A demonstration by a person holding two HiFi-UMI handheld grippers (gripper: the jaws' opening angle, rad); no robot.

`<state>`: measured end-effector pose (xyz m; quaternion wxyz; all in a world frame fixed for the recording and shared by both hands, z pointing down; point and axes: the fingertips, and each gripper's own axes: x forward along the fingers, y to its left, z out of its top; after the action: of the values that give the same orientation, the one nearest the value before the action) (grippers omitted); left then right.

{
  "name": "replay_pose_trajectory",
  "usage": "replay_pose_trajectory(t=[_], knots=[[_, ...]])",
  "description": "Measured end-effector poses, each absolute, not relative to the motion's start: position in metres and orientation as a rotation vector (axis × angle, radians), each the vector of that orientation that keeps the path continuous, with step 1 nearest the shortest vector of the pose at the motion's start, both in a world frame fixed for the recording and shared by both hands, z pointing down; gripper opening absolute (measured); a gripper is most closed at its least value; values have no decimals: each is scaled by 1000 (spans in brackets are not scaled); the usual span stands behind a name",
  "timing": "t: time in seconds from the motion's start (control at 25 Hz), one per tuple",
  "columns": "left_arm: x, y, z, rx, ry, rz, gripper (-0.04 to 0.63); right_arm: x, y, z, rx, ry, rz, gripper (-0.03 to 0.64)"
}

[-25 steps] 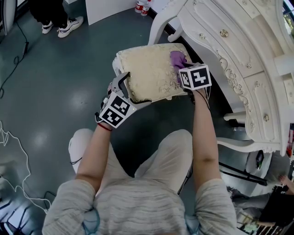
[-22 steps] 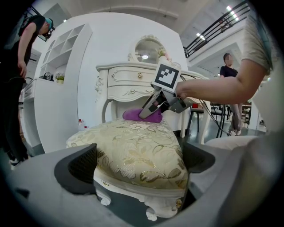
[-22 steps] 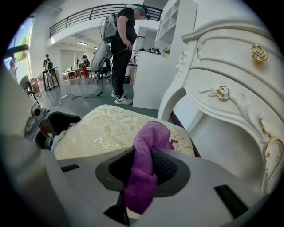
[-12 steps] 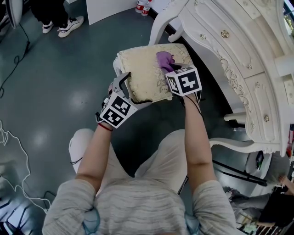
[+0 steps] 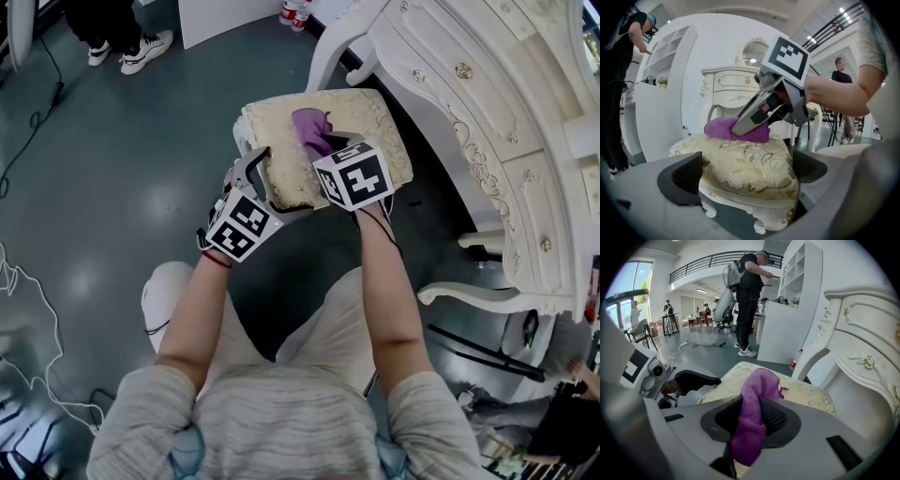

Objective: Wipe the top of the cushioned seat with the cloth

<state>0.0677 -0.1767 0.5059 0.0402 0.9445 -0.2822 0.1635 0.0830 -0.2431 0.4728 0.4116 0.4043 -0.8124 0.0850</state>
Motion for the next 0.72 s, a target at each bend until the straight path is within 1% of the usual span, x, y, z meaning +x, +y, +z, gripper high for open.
replay_pose_trajectory(t=[0.52,0.72], knots=[[67,-177,506,2899,-861,486,592,34,-223,472,911,-2190,304,98],[67,-177,506,2903,-854,478,592,11,-202,446,735,-2501,651,98]])
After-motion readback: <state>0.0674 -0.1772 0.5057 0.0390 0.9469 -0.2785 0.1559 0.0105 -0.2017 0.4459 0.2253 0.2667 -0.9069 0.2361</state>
